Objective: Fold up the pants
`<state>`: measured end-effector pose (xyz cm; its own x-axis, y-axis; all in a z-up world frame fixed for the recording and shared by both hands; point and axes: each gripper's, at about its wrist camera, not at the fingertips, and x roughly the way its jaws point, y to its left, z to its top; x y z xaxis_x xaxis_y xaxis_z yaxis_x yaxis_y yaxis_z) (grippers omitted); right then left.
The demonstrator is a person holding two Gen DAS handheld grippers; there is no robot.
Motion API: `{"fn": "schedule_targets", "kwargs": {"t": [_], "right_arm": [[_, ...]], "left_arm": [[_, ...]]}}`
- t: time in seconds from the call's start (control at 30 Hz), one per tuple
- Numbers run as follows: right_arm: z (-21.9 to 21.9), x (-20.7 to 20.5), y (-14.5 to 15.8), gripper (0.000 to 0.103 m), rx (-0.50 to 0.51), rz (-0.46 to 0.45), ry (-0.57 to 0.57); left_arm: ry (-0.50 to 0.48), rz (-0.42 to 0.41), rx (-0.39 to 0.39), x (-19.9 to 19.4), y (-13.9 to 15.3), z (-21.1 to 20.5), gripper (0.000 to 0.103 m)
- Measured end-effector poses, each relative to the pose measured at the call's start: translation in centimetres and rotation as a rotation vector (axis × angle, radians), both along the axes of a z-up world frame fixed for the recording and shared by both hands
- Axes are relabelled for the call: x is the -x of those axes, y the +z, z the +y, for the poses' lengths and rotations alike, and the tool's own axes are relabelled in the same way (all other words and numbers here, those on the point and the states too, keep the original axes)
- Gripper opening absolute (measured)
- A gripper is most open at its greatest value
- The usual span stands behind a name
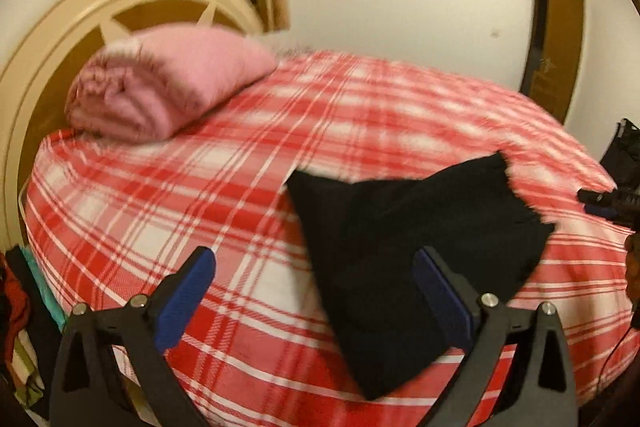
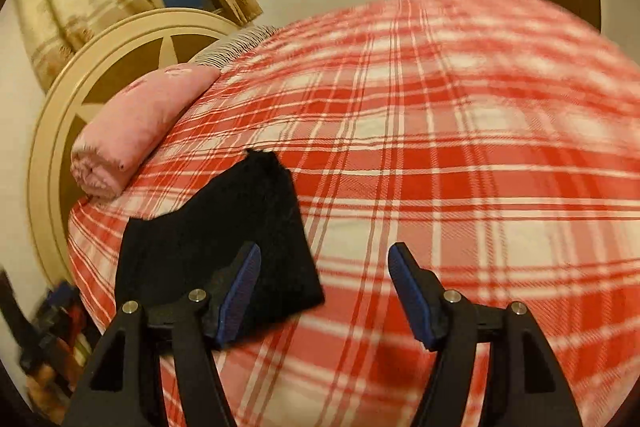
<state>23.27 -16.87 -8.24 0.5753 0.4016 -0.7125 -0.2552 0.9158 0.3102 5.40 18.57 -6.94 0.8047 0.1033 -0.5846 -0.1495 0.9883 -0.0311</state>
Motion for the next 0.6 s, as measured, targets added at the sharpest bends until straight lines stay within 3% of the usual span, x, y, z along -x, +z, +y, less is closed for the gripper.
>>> {"fn": "schedule_targets", "kwargs": {"t": [0.07, 0.13, 0.3, 0.6], "right_arm": [[0.4, 3.4, 1.7, 0.068, 0.053, -0.066, -0.004], [1.0, 6.6, 3.1, 0.075, 0.085, -0.13, 0.007], [2.5, 12.5, 5.9, 0.077, 0.157, -0.262, 0.049], [4.2, 17.9, 9.4, 0.078, 0.161, -0.406, 0.102]], "left_arm": [[-0.019, -0.037, -0.023, 0.7, 1.4, -1.3, 0.103], [-0.044, -0.074, -0.038, 1.6, 2.9, -2.7, 0.103], [-0.105, -0.131, -0.034, 3.3, 5.3, -4.6, 0.103], [-0.121, -0.173, -0.043, 4.5, 7.1, -5.3, 0.103]]}}
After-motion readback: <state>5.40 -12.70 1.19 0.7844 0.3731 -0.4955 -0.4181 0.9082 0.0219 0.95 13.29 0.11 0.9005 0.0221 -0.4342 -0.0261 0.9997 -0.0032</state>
